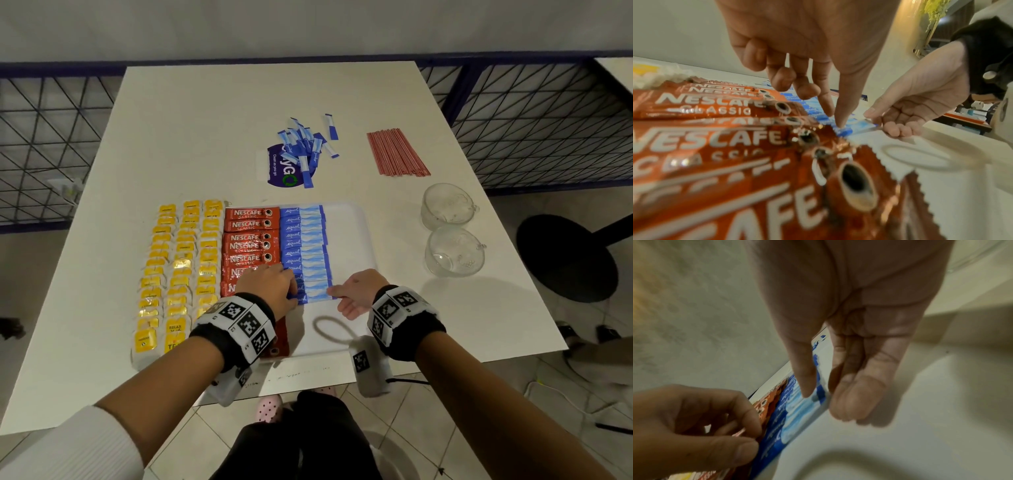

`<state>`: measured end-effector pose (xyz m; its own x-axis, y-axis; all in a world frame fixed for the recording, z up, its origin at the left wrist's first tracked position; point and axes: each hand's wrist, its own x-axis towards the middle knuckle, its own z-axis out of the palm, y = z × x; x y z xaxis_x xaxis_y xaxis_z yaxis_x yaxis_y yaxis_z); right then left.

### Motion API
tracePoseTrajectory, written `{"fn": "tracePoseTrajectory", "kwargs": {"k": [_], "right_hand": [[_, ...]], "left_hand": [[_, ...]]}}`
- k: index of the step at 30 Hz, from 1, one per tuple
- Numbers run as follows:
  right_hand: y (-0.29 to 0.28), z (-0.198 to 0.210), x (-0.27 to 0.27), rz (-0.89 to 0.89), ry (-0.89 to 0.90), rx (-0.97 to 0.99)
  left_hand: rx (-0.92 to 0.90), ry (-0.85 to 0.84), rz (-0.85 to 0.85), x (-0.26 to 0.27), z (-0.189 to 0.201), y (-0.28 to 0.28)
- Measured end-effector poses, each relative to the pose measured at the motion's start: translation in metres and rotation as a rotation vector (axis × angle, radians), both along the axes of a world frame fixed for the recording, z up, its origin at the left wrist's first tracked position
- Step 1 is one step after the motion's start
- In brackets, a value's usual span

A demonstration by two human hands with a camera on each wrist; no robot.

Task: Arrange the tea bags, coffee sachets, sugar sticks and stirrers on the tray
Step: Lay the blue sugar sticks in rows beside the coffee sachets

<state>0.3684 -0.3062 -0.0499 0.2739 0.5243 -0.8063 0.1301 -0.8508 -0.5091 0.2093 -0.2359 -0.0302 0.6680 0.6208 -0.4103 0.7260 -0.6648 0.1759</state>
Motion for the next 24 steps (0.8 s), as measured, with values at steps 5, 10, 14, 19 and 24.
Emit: {"fn": "tracePoseTrajectory", "kwargs": {"k": [5,10,14,19,24], "right_hand": [[0.012,0.019,0.02,0.018,-0.061,0.035],[0.05,0.049,0.043,0.059,-0.112,0.098],[0.081,0.068,0.058,0.092,-0.16,0.16],[0.127,0.073,0.073,0.164,-0.272,0.207],[0.17,0.052,0.072,0.181,-0.303,0.162]], "left_hand": [[-0.004,-0.081,0.034,0.003,0.023,0.016],[-0.139,-0.156,0.16,0.014,0.053,0.053],[-0.247,-0.324,0.327,0.023,0.071,0.087],[-0.416,-0.393,0.494,0.028,0.077,0.126],[-0.489,-0.461,0.634,0.031,0.07,0.154]]}}
